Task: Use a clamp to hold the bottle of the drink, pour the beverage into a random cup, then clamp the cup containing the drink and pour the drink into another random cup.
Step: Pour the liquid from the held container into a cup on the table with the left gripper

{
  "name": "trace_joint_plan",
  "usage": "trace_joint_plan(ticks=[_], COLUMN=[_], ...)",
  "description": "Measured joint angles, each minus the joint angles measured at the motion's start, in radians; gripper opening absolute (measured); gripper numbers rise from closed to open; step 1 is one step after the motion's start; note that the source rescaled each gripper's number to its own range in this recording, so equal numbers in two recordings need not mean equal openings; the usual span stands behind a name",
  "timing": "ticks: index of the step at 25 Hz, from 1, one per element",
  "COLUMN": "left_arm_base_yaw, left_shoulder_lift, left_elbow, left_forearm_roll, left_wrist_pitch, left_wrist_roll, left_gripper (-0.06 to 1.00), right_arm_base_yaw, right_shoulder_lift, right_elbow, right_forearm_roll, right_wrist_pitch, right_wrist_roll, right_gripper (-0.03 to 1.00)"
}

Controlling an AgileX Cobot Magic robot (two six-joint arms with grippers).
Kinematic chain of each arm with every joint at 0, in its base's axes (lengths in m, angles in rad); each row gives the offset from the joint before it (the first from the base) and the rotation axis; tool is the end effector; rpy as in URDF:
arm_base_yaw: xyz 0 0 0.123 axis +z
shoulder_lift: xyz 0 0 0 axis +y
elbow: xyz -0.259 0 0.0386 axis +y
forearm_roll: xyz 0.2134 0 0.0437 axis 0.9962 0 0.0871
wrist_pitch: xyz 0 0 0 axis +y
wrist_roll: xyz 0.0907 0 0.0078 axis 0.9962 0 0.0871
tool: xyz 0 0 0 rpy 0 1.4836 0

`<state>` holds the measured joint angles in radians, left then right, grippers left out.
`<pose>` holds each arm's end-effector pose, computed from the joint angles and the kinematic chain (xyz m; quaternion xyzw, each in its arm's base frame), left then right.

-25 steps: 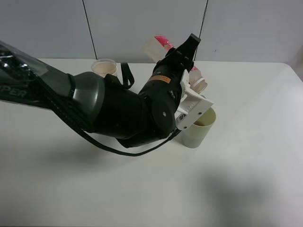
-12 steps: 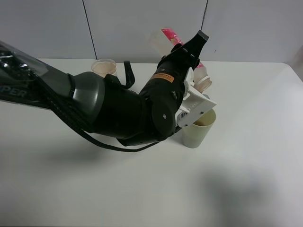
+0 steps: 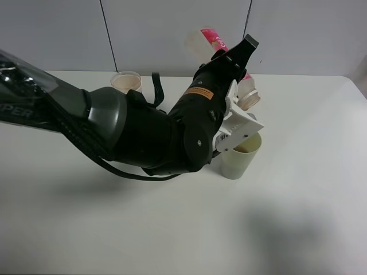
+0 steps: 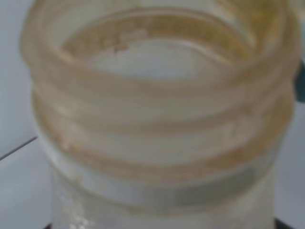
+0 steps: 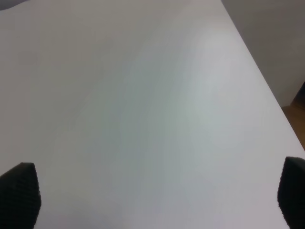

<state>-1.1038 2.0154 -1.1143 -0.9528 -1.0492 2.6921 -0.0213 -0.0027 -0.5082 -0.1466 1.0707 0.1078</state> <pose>0.2273 -0.3081 0.1984 0.6669 0.2528 0.5445 0.4414 -0.0141 -0.0114 0.2625 0.0585 0.8487 -0.0506 0.5232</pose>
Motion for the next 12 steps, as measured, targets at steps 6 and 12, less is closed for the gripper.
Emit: trace_joint_plan(ticks=[6,12], left_arm_base_yaw=[0.000,0.000], left_shoulder_lift=[0.000,-0.016], left_elbow=[0.000,0.000], left_forearm_roll=[-0.018,-0.091], left_wrist_pitch=[0.004,0.106], left_wrist_roll=[-0.037,-0.199], left_gripper=[0.01,0.01], right_arm_base_yaw=[0.000,0.000], right_shoulder_lift=[0.000,0.000], right_elbow=[0.000,0.000], right_forearm_roll=[0.000,0.000], right_wrist_pitch=[0.000,0.000], right_wrist_roll=[0.001,0.001], right_gripper=[1.00,1.00])
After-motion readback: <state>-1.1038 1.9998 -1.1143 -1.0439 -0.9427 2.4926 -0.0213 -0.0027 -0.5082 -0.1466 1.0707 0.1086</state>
